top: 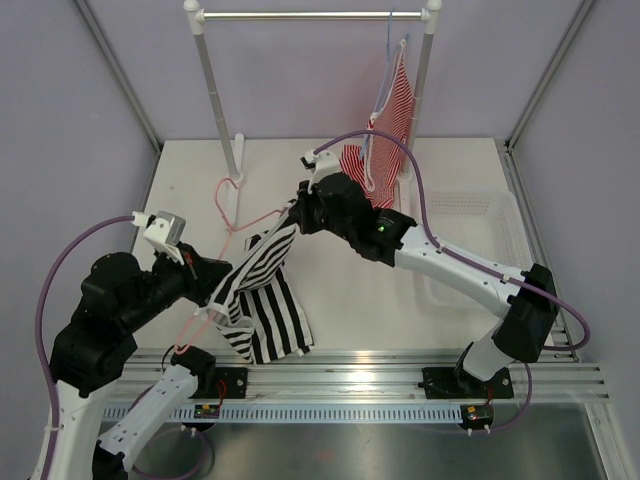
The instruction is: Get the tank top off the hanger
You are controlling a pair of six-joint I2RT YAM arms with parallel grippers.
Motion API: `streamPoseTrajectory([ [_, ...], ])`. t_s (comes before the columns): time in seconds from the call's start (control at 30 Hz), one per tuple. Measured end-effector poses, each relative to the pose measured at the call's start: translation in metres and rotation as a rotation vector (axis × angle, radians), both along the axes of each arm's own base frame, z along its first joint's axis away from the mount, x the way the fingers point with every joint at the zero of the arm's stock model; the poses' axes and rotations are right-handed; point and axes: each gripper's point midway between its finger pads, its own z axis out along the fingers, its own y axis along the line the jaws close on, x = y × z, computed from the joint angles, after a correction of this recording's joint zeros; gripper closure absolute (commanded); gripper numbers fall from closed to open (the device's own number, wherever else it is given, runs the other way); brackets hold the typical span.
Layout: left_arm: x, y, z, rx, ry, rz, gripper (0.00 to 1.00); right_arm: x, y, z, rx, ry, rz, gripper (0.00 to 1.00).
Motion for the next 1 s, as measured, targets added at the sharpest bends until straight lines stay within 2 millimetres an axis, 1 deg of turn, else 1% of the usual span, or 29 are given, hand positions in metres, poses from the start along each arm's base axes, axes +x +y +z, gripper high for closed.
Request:
streamPoseTrajectory([
  [0.07,0.001,0.002,-0.003,0.013,0.009,0.01,1.0,0.003,-0.004,-0.001,-0.016,-0.009,-0.021,1.0],
  [0.17,0.004,0.003,-0.005,0.026,0.012,0.018,1.0,0.009,-0.015,-0.002,-0.067,-0.024,-0.067,1.0],
  [0.3,0.005,0.004,-0.005,0.037,0.004,0.018,1.0,0.02,-0.028,0.011,-0.096,-0.048,-0.119,1.0],
  [0.4,0.004,0.004,-0.003,0.038,-0.004,0.016,1.0,0.036,-0.041,0.02,-0.095,-0.049,-0.157,1.0],
  [0.47,0.004,0.004,0.0,0.037,-0.012,0.015,1.0,0.046,-0.047,0.019,-0.099,-0.039,-0.173,1.0],
  [0.53,0.004,0.005,0.001,0.036,-0.017,0.015,1.0,0.051,-0.049,0.013,-0.11,-0.018,-0.166,1.0],
  [0.7,-0.001,0.006,0.005,0.024,-0.041,0.016,1.0,0.045,-0.042,-0.008,-0.133,0.035,-0.11,1.0],
  [0.8,-0.004,0.007,0.018,-0.01,-0.102,0.016,1.0,0.039,-0.042,-0.02,-0.132,0.069,-0.078,1.0],
  [0.87,-0.004,0.004,0.029,-0.046,-0.157,0.003,1.0,0.036,-0.047,-0.025,-0.122,0.089,-0.063,1.0],
  [0.93,-0.002,-0.001,0.037,-0.082,-0.198,-0.014,1.0,0.036,-0.057,-0.023,-0.104,0.1,-0.067,1.0],
  [1.0,0.003,-0.009,0.047,-0.126,-0.242,-0.034,1.0,0.04,-0.071,-0.013,-0.077,0.096,-0.08,1.0],
])
